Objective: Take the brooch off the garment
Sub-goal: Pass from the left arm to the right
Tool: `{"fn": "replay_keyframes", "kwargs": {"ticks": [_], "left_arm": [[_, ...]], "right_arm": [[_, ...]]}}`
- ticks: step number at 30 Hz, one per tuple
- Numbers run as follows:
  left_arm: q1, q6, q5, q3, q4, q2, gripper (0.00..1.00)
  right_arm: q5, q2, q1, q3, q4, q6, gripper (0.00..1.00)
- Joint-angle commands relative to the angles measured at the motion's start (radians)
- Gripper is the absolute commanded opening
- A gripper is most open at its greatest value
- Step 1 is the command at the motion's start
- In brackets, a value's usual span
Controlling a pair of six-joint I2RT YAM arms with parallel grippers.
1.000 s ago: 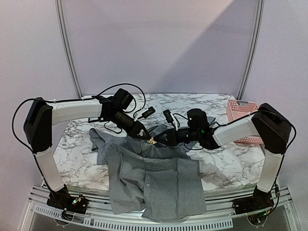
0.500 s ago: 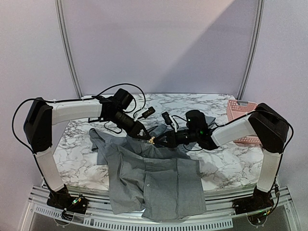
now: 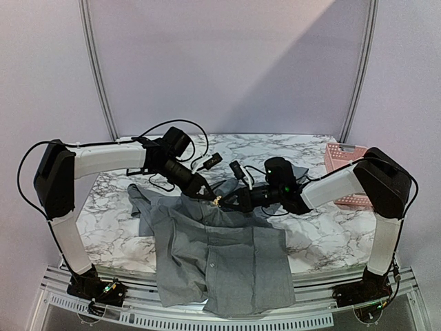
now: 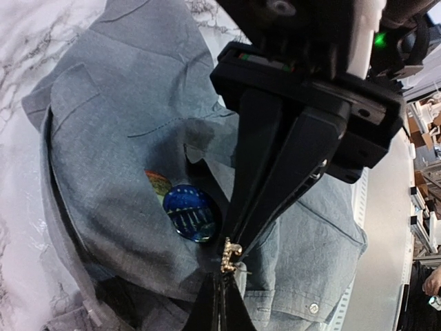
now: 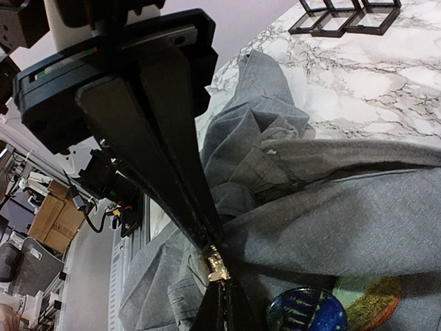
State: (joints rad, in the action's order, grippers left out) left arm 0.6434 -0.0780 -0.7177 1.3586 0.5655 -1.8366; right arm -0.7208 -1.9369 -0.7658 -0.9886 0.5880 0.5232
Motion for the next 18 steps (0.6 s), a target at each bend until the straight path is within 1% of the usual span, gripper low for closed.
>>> {"fn": "replay_keyframes", "kwargs": {"ticks": [1, 2, 3, 6, 8, 9, 11, 13, 18], "left_arm": [[0.013, 0.01, 0.006, 0.014, 0.009, 0.021, 0.01], [0.013, 0.015, 0.018, 0.015, 0.012, 0.02, 0.05], [0.013, 0.016, 0.034, 0.019, 0.015, 0.02, 0.11], [0.013, 0.026, 0.072, 0.025, 0.015, 0.026, 0.34], [0.011, 0.041, 0.099, 0.026, 0.012, 0.033, 0.46], [0.009, 0.048, 0.116, 0.029, 0.01, 0.035, 0.57], [0.004, 0.06, 0.15, 0.03, 0.004, 0.044, 0.74], [-0.006, 0.074, 0.175, 0.015, -0.027, 0.066, 0.78], [-0.041, 0.134, 0.258, -0.051, -0.145, 0.149, 0.81]], "right_arm": [[0.031, -0.012, -0.008, -0.008, -0.013, -0.001, 0.0], [0.057, -0.004, -0.011, -0.004, -0.019, -0.005, 0.0], [0.085, 0.002, -0.017, 0.0, -0.027, -0.011, 0.0], [0.187, 0.033, -0.032, 0.009, -0.054, -0.037, 0.0], [0.261, 0.049, -0.043, 0.004, -0.086, -0.061, 0.0], [0.305, 0.06, -0.053, -0.001, -0.11, -0.075, 0.0], [0.379, 0.072, -0.072, -0.01, -0.147, -0.11, 0.0], [0.437, 0.083, -0.092, -0.018, -0.173, -0.136, 0.0], [0.568, 0.083, -0.136, -0.059, -0.254, -0.204, 0.0]]}}
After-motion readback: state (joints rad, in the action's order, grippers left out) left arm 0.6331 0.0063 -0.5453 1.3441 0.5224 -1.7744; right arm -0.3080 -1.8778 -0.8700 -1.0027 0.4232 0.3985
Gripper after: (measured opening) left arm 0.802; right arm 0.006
